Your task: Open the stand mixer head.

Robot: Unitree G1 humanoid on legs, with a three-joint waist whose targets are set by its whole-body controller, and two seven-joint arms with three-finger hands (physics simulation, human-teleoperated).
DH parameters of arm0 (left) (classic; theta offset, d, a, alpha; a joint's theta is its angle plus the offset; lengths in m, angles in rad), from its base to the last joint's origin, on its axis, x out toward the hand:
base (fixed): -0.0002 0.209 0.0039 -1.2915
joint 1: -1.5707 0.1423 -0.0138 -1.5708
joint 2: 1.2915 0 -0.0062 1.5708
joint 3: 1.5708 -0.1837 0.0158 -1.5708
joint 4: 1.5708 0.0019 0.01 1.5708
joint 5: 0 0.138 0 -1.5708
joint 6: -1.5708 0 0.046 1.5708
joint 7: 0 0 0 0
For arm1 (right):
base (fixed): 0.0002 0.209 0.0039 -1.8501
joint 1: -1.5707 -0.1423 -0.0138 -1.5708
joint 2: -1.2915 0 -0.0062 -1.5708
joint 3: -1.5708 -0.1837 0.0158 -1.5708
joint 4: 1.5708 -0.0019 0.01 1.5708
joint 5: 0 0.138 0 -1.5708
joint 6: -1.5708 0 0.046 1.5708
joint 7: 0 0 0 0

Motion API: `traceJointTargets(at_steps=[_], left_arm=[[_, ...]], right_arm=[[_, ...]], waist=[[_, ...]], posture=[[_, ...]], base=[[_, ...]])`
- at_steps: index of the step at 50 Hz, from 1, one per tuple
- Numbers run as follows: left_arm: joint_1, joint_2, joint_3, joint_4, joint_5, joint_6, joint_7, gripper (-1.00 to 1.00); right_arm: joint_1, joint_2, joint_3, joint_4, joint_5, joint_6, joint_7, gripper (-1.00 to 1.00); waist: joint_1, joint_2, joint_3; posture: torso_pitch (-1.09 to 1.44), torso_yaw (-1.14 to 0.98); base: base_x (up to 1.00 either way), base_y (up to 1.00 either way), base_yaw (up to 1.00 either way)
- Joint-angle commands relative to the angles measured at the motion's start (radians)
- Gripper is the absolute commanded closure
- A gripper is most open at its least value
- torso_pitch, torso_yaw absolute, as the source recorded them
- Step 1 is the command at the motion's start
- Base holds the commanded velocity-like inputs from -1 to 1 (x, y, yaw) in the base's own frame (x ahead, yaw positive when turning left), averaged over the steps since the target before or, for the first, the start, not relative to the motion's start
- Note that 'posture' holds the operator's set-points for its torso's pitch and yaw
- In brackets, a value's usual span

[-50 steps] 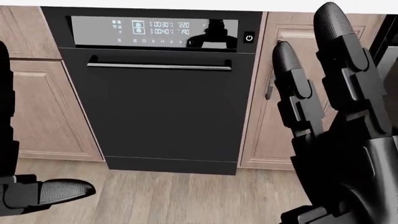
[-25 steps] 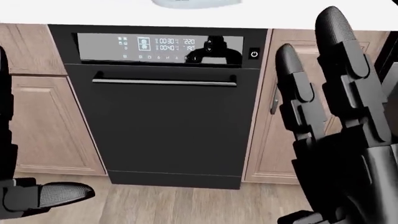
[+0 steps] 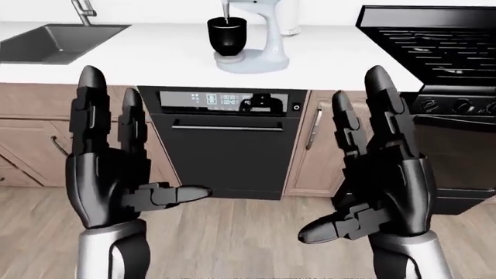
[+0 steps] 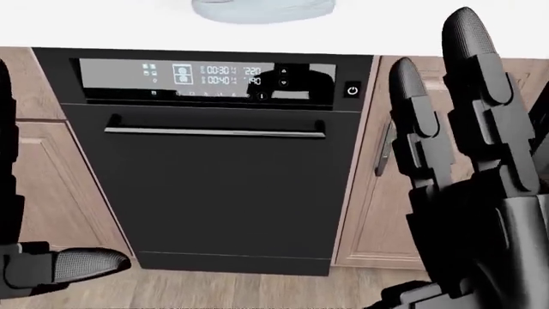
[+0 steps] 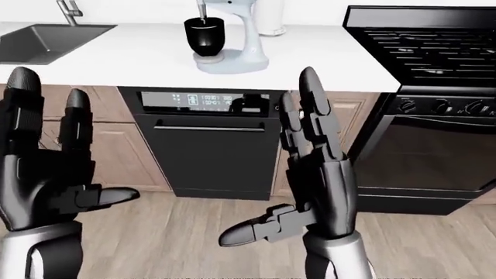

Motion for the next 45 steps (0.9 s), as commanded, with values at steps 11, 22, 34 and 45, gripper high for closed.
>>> traceJointTargets(at_steps=[11, 22, 34, 45], left_arm=[[-0.013, 0.001, -0.005, -0.027, -0.006, -0.027, -0.009, -1.00], [-0.009, -0.001, -0.010, -0.023, -0.004, -0.033, -0.011, -1.00], [-0.012, 0.002, -0.004, -0.027, -0.007, -0.029, -0.010, -1.00], [-0.012, 0.002, -0.005, -0.025, -0.006, -0.029, -0.010, -1.00]], right_arm=[[-0.018, -0.005, -0.001, -0.019, -0.028, 0.009, -0.003, -1.00], [-0.042, 0.001, -0.025, -0.020, -0.005, 0.026, -0.033, -1.00], [-0.037, 0.000, -0.022, -0.030, -0.003, 0.002, -0.034, -1.00], [-0.029, 0.003, -0.017, -0.039, 0.000, -0.004, -0.022, -1.00]], waist=[[-0.005, -0.073, -0.023], [0.000, -0.003, 0.024], [-0.001, -0.032, 0.034], [-0.016, -0.015, -0.048]], posture=[[0.00, 0.00], [0.00, 0.00], [0.00, 0.00], [0.00, 0.00]], base=[[0.41, 0.00, 0.00], [0.20, 0.00, 0.00], [0.23, 0.00, 0.00], [0.04, 0.00, 0.00]])
